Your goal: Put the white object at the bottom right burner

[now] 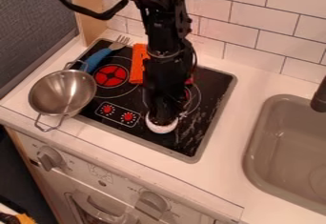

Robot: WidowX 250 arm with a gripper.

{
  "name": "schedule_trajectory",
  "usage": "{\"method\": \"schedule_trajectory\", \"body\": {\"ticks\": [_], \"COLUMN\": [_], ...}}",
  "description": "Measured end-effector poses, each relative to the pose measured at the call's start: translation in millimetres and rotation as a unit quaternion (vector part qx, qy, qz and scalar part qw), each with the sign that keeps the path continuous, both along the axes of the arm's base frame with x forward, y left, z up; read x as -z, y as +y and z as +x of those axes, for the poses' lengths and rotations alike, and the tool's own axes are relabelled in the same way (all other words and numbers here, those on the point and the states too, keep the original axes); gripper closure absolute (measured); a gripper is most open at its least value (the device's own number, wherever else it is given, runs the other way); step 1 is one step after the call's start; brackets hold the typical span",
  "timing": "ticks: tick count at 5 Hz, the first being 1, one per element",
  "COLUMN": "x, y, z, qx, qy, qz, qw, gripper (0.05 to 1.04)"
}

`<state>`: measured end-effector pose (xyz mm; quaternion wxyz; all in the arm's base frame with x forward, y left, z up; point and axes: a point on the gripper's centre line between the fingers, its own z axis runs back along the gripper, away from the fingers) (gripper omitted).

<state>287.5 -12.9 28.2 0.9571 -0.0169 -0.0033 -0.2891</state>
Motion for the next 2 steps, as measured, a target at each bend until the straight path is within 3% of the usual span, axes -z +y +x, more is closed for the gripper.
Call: {"method": "schedule_trajectory", "body": {"ticks": [1, 2], "x": [-11.7, -30.6], "y": [3, 7], "z": [-2, -6], "qx": [-0.011, -0.035], "qy": [-0.018, -0.049], "qz": [0.008, 0.016], "qw": [0.9997, 0.9980], "gripper": [0.200, 0.074]}}
